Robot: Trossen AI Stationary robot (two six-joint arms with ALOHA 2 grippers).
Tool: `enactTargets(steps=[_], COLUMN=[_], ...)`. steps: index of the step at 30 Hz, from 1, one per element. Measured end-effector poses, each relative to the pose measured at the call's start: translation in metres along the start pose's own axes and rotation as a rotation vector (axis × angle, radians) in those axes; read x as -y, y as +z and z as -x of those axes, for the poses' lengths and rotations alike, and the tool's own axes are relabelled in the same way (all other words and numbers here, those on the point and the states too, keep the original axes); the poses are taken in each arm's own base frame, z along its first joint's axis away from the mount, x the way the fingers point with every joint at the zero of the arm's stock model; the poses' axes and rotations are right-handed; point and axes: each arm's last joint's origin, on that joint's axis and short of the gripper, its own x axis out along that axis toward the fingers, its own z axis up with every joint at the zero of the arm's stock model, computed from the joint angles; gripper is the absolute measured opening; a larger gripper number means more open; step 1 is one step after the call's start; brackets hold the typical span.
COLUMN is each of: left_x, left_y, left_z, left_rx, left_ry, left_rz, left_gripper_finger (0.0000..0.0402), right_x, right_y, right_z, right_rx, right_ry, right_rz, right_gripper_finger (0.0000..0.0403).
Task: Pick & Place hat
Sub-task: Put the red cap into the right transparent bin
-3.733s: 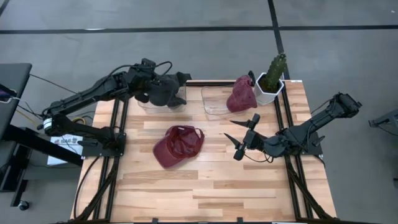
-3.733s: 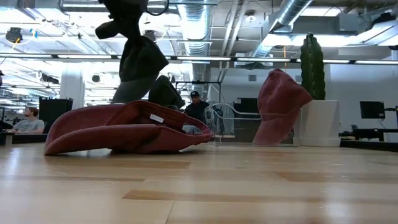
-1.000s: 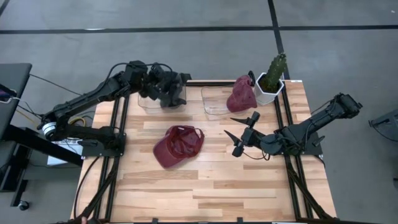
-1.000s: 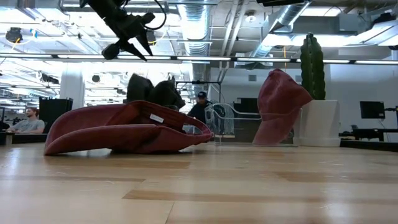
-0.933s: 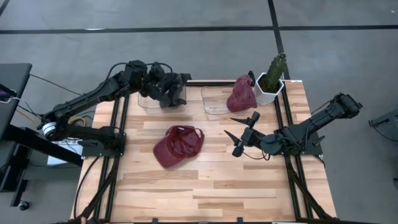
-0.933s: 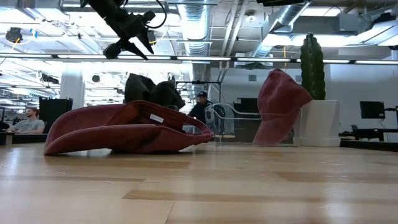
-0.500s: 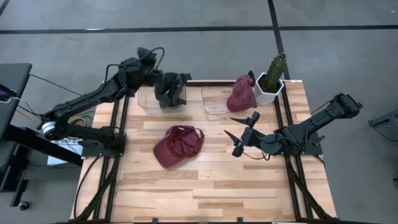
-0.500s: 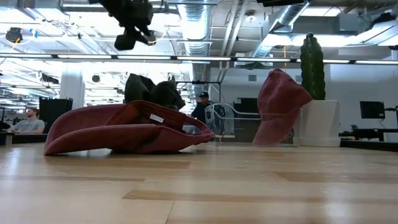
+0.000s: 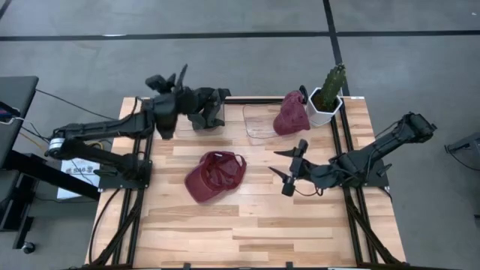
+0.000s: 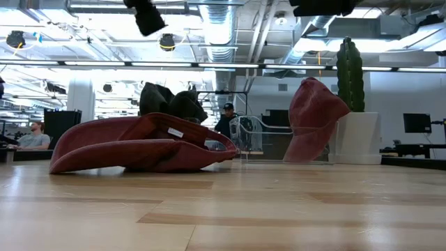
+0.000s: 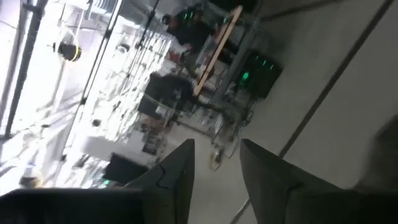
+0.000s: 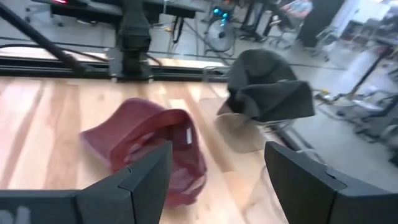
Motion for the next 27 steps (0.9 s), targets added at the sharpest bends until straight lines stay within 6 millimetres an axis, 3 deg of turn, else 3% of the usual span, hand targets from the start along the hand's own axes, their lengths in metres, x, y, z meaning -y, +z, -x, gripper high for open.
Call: enactTargets(steps=[8,14,18,22,27], left_x=[0.009,0.017,0.031,0.048,0.079], left_y=[0.013,0.016,0.012,-0.001,-0.033], left_z=[0.073,0.110,0.119,0.122,0.121], left_rx=[0.287,0.571,0.694,0.686,0.486], left_ry=[-0.203,-0.593,-1.046,-1.474,-1.636], left_rz=[0.225,0.424,0.432,0.260,0.192], left_gripper_finger=[0.0126,0.0126,0.0126,0.0126,0.0126], right_x=[-0.010,-0.018,-0.025,-0.032,-0.044], right_y=[-0.004,-0.009,-0.015,-0.022,-0.031], right_z=[0.001,-0.005,-0.011,-0.019,-0.029], right_rx=[-0.013,-0.034,-0.058,-0.080,-0.098], right_ry=[0.076,0.077,0.076,0.074,0.073], right_rz=[-0.023,-0.005,0.019,0.043,0.063], right_gripper_finger=[0.0249,0.0249,0.0249,0.0249,0.0249])
